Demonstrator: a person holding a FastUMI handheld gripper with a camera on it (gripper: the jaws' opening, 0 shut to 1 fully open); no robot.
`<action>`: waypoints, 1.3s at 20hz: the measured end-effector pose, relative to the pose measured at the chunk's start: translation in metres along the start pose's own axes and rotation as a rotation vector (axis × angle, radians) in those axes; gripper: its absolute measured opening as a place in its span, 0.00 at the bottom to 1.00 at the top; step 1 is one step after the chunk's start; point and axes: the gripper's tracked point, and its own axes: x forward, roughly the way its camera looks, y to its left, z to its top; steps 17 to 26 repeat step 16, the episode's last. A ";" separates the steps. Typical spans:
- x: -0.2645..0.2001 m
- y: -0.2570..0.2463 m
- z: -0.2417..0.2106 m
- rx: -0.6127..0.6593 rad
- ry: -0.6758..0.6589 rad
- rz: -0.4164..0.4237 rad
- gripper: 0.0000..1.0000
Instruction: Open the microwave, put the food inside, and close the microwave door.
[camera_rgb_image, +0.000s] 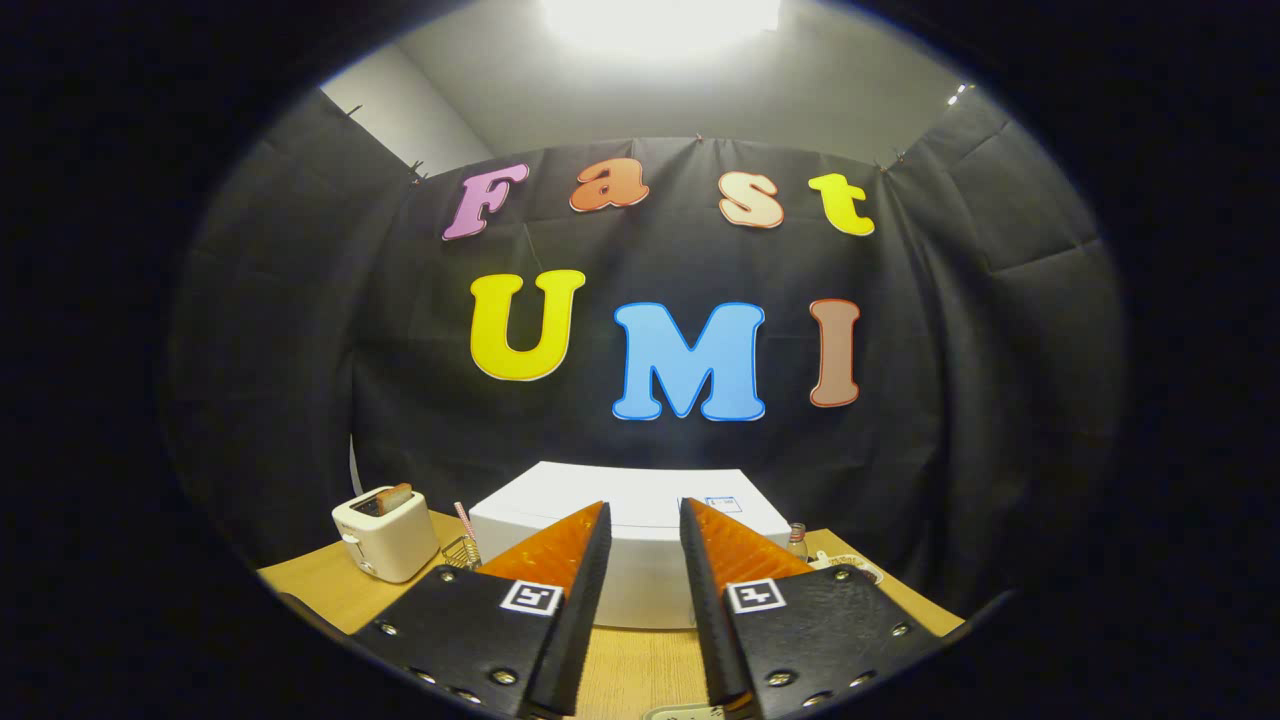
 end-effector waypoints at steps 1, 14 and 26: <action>-0.003 -0.001 0.007 -0.012 -0.005 0.000 0.56; -0.032 0.009 0.056 -0.002 -0.064 0.027 0.96; -0.032 0.015 0.053 -0.002 -0.059 0.044 0.96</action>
